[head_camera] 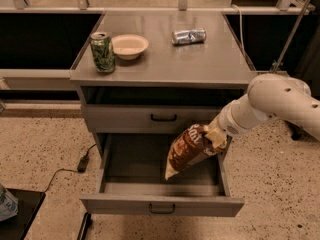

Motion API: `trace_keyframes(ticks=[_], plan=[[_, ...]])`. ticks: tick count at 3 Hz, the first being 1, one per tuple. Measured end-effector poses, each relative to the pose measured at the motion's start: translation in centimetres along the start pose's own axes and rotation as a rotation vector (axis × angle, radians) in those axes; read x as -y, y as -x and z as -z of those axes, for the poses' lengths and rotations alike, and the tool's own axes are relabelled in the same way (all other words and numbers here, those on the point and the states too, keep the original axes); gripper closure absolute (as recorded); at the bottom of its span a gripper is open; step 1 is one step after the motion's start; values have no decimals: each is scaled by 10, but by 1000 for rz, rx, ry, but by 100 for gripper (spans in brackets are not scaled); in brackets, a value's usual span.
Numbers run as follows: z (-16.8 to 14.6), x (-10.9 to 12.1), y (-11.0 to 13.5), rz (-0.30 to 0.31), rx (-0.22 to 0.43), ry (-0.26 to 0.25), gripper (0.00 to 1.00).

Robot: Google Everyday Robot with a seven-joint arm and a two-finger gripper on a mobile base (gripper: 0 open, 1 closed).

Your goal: Place brown chip bag into middle drawer

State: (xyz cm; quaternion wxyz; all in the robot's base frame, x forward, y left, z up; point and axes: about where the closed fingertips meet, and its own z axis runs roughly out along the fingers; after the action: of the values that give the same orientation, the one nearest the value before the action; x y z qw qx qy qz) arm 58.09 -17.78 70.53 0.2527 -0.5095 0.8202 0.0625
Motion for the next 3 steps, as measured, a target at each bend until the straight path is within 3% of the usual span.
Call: trace_keyframes(ticks=[1, 3], plan=[[-28, -7, -3, -11, 31, 83, 100], [-99, -4, -16, -100, 112, 266, 100]])
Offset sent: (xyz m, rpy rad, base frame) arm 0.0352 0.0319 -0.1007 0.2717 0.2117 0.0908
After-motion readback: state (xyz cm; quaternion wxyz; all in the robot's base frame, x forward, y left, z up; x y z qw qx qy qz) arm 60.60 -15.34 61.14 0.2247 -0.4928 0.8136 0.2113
